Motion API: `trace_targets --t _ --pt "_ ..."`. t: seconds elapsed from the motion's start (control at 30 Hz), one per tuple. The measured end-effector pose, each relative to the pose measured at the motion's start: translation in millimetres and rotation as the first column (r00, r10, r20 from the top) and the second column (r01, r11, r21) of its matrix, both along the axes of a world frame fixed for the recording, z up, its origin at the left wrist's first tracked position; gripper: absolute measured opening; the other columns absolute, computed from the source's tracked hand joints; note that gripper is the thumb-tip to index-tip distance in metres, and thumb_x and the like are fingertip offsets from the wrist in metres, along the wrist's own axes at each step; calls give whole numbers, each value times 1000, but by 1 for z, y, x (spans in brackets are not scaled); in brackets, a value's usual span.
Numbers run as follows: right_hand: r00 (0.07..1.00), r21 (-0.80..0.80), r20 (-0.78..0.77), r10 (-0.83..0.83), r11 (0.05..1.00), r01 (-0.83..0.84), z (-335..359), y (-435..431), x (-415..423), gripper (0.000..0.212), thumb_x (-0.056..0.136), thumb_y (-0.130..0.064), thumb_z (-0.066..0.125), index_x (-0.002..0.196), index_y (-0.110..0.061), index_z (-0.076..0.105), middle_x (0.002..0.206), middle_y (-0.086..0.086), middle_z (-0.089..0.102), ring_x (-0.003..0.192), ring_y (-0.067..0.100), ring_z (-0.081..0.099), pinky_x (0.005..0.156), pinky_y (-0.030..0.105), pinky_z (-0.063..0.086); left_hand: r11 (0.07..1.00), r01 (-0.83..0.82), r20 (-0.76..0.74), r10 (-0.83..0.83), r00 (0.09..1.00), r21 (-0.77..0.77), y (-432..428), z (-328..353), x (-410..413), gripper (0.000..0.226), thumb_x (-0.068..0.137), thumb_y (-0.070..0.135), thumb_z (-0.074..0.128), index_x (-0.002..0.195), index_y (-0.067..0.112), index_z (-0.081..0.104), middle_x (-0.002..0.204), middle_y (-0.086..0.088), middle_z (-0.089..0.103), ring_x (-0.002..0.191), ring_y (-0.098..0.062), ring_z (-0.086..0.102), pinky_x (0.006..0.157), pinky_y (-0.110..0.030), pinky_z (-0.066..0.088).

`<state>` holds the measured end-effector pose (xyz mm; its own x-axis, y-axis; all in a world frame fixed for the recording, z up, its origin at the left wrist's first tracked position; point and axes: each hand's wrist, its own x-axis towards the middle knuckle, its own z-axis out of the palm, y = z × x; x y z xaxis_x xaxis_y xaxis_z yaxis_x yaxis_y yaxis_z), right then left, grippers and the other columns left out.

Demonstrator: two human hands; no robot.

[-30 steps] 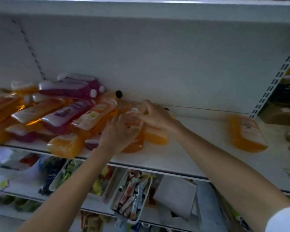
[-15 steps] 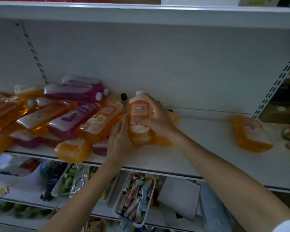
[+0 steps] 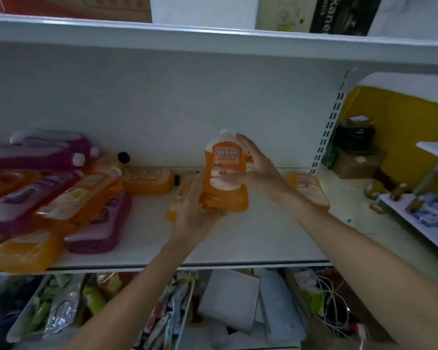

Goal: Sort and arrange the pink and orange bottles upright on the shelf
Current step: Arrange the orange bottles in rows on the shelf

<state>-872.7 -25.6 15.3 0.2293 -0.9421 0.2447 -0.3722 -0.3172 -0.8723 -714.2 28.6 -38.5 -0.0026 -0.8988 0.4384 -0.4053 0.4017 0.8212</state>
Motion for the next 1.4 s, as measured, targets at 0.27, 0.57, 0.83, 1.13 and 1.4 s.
trace_targets --t 0.27,0.57,0.83,1.13,1.4 --pt "971 15 -225 -86 996 92 -46 3 -61 93 63 -36 85 138 -27 30 127 1 51 113 15 53 95 41 49 984 86 205 -118 972 157 -10 -42 -54 93 66 41 77 141 29 23 123 7 55 109 -13 56 92 -31 46" --pt "942 -58 -292 -167 986 157 -48 -25 -85 97 66 -36 82 143 -26 24 131 3 48 115 17 50 95 35 45 978 44 598 -159 786 202 -24 -53 -50 80 83 54 49 145 31 3 136 7 47 116 -17 47 95 -33 34" --pt "936 84 -321 -145 980 180 -54 -43 -95 83 75 -54 68 142 -28 28 122 -2 57 106 16 57 89 40 52 975 -37 695 -130 707 220 -27 -45 -67 79 88 49 45 145 37 -9 132 -5 46 123 -24 39 96 -35 29" --pt "800 -166 -540 -260 965 202 -66 -48 -110 29 88 -38 60 99 -12 63 91 -1 55 84 17 56 67 23 36 951 -26 650 -191 736 308 -29 -39 -89 79 89 43 49 143 41 -8 141 -4 38 134 -23 26 111 -53 13" --pt "862 -125 -432 -264 964 233 -61 -42 -119 53 84 -29 68 131 -10 52 147 6 39 134 20 36 112 34 26 958 9 780 -238 578 285 -30 -36 -102 84 89 49 46 145 32 -13 152 4 23 140 -24 11 112 -55 4"
